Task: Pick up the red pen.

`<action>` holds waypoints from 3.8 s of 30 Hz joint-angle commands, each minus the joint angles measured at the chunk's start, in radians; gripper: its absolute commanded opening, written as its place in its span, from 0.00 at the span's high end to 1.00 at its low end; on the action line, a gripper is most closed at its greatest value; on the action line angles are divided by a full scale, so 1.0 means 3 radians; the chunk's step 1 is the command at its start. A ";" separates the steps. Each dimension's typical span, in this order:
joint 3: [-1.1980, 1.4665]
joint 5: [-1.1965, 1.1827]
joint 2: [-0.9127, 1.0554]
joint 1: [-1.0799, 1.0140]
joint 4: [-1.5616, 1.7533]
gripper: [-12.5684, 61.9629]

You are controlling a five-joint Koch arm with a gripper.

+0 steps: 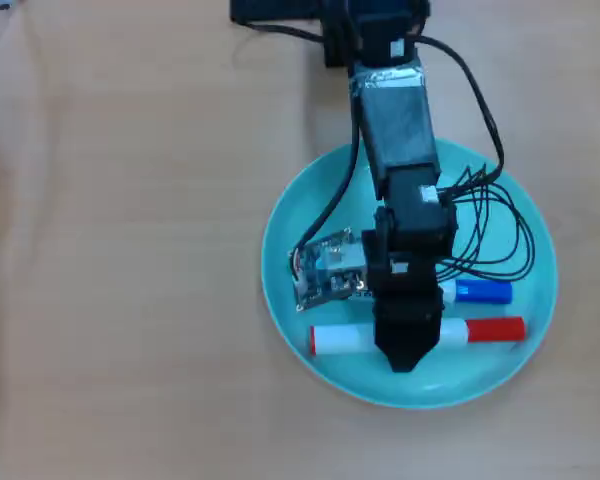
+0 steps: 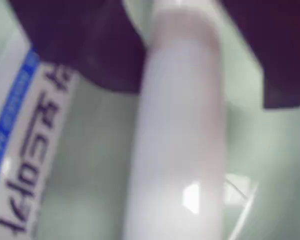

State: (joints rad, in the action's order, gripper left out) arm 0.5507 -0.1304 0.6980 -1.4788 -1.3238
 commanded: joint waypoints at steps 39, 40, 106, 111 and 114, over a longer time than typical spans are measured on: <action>-0.0389 0.0061 0.0476 0.0092 -0.0102 0.94; -0.0389 0.0061 0.0527 0.0107 -0.0102 0.94; 0.0409 0.0082 0.2321 0.0419 -0.0624 0.94; 0.0409 0.0082 0.2327 0.0435 -0.0624 0.94; 0.0414 0.0082 0.2327 0.0435 -0.0624 0.94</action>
State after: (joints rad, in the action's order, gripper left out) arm 0.6964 -0.1166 1.3192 -1.3499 -1.5171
